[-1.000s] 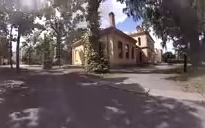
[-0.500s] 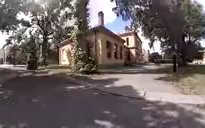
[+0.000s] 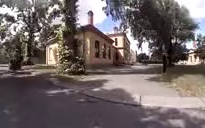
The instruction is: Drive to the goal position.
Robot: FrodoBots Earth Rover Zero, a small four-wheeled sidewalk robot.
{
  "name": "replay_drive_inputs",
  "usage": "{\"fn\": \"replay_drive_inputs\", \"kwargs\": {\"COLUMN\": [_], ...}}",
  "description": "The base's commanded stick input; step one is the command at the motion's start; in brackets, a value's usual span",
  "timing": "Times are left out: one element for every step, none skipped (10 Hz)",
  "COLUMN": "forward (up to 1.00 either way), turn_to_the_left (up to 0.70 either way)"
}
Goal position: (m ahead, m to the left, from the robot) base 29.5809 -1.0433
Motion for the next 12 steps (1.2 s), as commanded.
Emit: {"fn": "replay_drive_inputs", "kwargs": {"forward": [0.85,0.85,0.85,0.85,0.85,0.85,0.85,0.85,0.85,0.85,0.85,0.85], "turn_to_the_left": [0.01,0.01,0.01,0.01,0.01,0.01,0.01,0.01,0.01,0.01,0.01,0.01]}}
